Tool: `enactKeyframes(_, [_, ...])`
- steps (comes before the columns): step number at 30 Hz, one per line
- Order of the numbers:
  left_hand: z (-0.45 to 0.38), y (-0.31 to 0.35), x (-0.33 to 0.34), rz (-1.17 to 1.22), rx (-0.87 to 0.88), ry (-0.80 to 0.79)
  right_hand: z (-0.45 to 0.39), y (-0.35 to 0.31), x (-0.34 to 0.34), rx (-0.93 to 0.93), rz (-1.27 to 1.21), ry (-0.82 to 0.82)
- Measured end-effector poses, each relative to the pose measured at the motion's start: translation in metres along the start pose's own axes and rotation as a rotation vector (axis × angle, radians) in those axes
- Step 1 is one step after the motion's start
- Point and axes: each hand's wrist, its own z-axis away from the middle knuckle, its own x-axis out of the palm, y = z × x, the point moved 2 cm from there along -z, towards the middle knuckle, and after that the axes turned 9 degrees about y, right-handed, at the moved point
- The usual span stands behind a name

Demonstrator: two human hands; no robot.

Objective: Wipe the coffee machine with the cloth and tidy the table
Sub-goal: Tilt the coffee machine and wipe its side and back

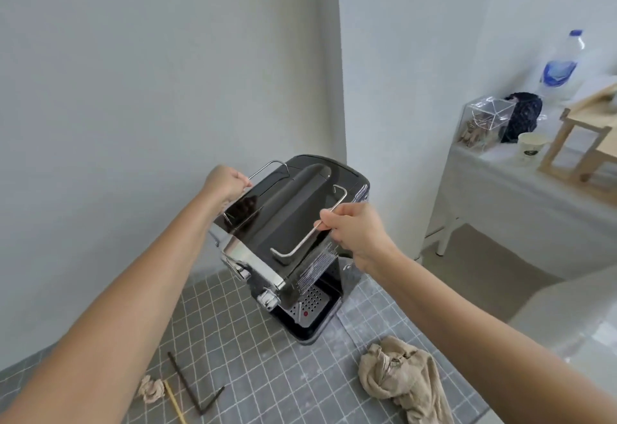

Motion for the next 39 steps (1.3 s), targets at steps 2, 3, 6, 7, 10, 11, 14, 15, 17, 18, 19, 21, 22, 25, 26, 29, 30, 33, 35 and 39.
enactKeyframes(2, [-0.003, 0.0, 0.004, -0.042, 0.025, -0.018, 0.007, 0.005, 0.004, 0.021, -0.003, 0.022])
enactKeyframes(3, [-0.005, -0.001, 0.007, -0.048, 0.038, -0.029, 0.012, 0.006, 0.006, 0.031, -0.009, 0.03])
enactKeyframes(6, [-0.008, -0.003, 0.015, -0.067, 0.074, -0.052, 0.021, 0.015, 0.011, 0.05, -0.051, 0.044])
enactKeyframes(7, [-0.011, -0.006, 0.019, -0.071, 0.086, -0.06, 0.023, 0.018, 0.012, 0.061, -0.069, 0.048])
enactKeyframes(10, [-0.015, -0.012, 0.027, -0.106, 0.107, -0.084, 0.03, 0.026, 0.014, 0.085, -0.102, 0.06])
enactKeyframes(11, [-0.015, -0.013, 0.029, -0.115, 0.112, -0.086, 0.032, 0.028, 0.015, 0.087, -0.103, 0.061])
enactKeyframes(14, [-0.014, -0.019, 0.033, -0.132, 0.148, -0.071, 0.035, 0.035, 0.016, 0.06, -0.087, 0.056])
enactKeyframes(15, [-0.012, -0.02, 0.033, -0.138, 0.171, -0.061, 0.036, 0.037, 0.015, 0.049, -0.088, 0.053])
enactKeyframes(17, [-0.006, -0.023, 0.033, -0.159, 0.202, -0.04, 0.038, 0.042, 0.011, 0.017, -0.085, 0.03])
enactKeyframes(18, [-0.003, -0.023, 0.033, -0.172, 0.209, -0.031, 0.039, 0.044, 0.009, -0.02, -0.065, 0.006])
enactKeyframes(19, [0.001, -0.023, 0.033, -0.192, 0.219, -0.017, 0.04, 0.046, 0.006, -0.067, -0.032, -0.021])
enactKeyframes(21, [0.008, -0.02, 0.034, -0.268, 0.267, 0.021, 0.044, 0.054, -0.003, -0.159, 0.036, -0.071])
enactKeyframes(22, [0.013, -0.017, 0.034, -0.314, 0.303, 0.043, 0.045, 0.063, -0.009, -0.192, 0.07, -0.093])
enactKeyframes(25, [0.046, -0.002, 0.042, -0.334, 0.446, -0.02, 0.048, 0.117, -0.035, -0.264, 0.292, -0.094])
enactKeyframes(26, [0.065, 0.005, 0.047, -0.308, 0.513, -0.096, 0.048, 0.14, -0.046, -0.294, 0.416, -0.088])
enactKeyframes(29, [0.118, 0.018, 0.064, -0.319, 0.7, -0.342, 0.044, 0.212, -0.079, -0.299, 0.865, -0.242])
enactKeyframes(30, [0.127, 0.017, 0.069, -0.373, 0.742, -0.396, 0.043, 0.233, -0.088, -0.287, 0.988, -0.336])
enactKeyframes(33, [0.135, 0.011, 0.078, -0.531, 0.786, -0.427, 0.043, 0.276, -0.106, -0.376, 1.141, -0.552])
enactKeyframes(35, [0.135, 0.012, 0.081, -0.571, 0.788, -0.401, 0.039, 0.29, -0.115, -0.438, 1.163, -0.602])
enactKeyframes(39, [0.139, 0.014, 0.083, -0.577, 0.785, -0.382, 0.026, 0.294, -0.119, -0.572, 1.136, -0.473])
